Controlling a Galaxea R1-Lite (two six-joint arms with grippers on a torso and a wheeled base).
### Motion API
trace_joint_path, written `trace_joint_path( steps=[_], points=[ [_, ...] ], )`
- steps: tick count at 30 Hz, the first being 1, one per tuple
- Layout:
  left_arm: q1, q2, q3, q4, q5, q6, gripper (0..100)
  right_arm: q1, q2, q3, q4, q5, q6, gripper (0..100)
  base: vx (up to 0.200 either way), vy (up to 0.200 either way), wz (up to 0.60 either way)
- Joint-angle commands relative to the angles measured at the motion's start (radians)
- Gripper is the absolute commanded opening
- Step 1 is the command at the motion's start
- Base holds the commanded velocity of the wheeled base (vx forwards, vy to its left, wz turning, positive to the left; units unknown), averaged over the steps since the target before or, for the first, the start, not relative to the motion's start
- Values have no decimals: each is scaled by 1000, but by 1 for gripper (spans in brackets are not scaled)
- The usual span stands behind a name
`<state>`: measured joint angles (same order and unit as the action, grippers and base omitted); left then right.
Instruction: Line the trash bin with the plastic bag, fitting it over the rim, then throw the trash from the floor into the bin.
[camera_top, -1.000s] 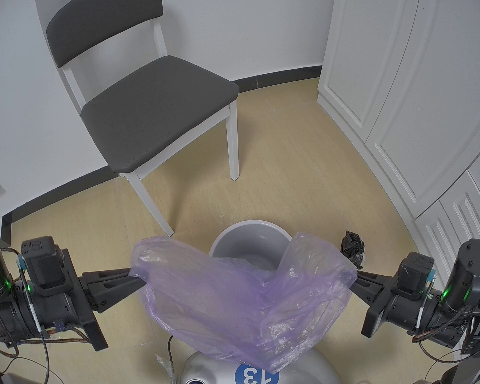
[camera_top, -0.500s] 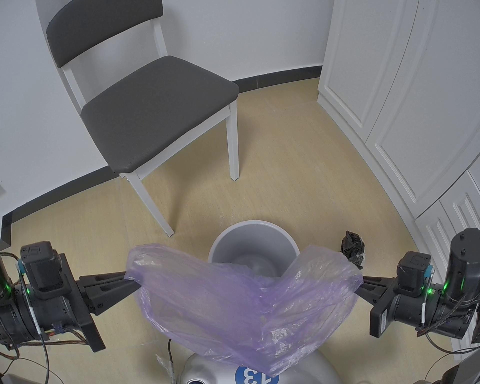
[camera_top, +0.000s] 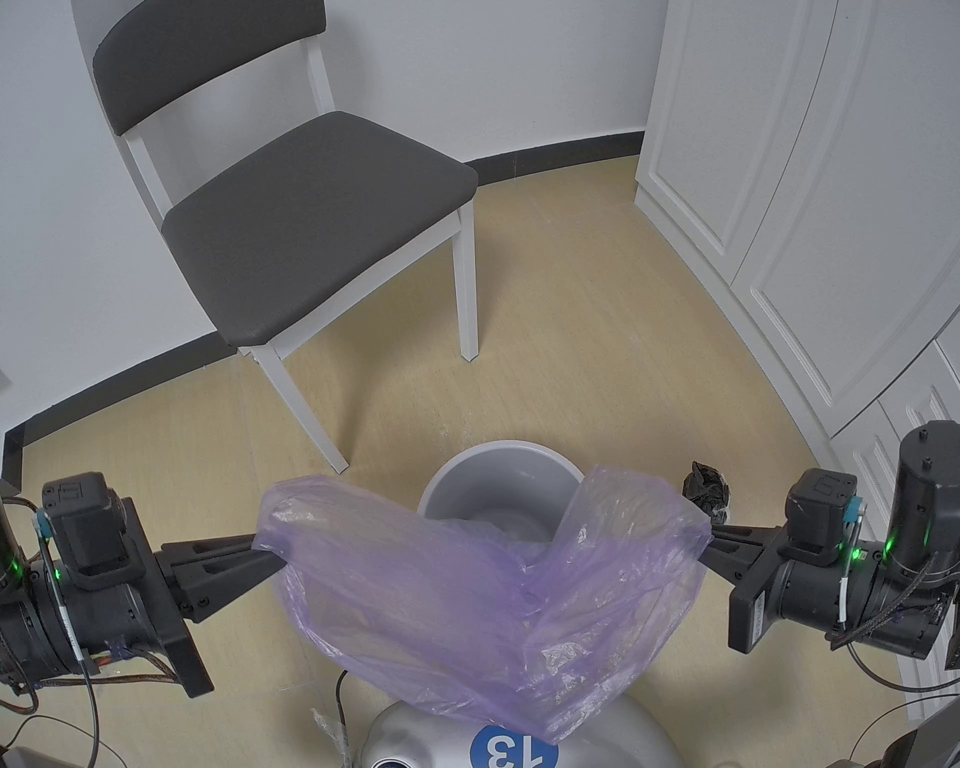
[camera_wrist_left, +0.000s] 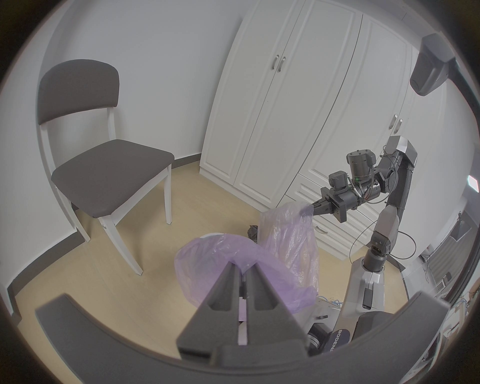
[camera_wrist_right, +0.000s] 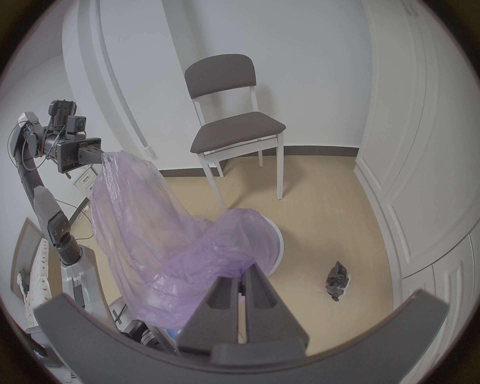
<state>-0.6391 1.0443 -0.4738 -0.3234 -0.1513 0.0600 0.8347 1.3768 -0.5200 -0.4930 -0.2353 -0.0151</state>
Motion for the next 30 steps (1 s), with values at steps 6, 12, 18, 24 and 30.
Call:
trace_joint_path(
  steps=[6,12,18,24,30],
  points=[
    [-4,33,-14,-3,-1,1,0,37,65,-35,-27,1,7,0,0,0,0],
    [-31,62,-40,0,2,1,0,38,114,-54,-96,-1,-5,0,0,0,0],
    [-50,79,-45,0,4,14,0,38,128,-83,-98,-1,-13,0,0,0,0],
    [-60,105,-69,-6,6,20,0,47,140,-89,-102,-1,-9,0,0,0,0],
    [-63,129,-97,-5,24,20,0,50,159,-91,-127,1,-6,0,0,0,0]
  ],
)
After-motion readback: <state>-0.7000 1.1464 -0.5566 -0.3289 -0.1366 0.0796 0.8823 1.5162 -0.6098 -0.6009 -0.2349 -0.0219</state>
